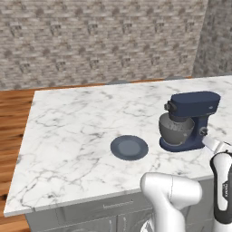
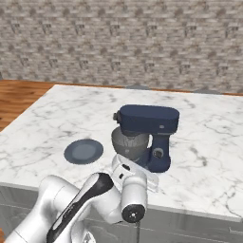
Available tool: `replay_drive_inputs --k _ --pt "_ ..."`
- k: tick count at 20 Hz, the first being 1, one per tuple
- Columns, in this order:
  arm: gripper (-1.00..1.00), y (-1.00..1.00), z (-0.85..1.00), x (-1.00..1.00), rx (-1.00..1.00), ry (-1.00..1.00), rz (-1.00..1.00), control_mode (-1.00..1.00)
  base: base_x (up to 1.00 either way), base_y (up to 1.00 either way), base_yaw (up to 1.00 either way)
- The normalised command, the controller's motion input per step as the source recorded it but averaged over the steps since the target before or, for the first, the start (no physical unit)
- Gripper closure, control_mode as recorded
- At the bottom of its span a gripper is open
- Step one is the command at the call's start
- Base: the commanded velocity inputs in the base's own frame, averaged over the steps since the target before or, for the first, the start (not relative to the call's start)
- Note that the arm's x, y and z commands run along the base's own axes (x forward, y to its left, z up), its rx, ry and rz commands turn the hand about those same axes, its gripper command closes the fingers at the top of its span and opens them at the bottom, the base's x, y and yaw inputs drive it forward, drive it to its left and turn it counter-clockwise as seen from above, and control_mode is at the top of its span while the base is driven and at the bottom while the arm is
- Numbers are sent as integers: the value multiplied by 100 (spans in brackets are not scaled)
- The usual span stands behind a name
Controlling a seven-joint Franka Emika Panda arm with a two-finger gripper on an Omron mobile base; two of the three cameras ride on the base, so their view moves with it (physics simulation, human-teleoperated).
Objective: Add butter and sugar cubes to the stand mixer bowl and then turn on the stand mixer to begin making frosting.
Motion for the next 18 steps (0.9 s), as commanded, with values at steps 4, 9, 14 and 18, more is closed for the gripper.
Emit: replay_drive_inputs --k 4,9,14,18 --pt "-100 5 11 -1 51 -22 -4 -100 0 0 0" --pt "-100 11 29 0 43 -23 -5 -100 0 0 0" --pt "-100 0 8 0 47 -14 -3 -100 0 0 0" --pt "-100 0 18 -2 48 -1 -3 -100 0 0 0"
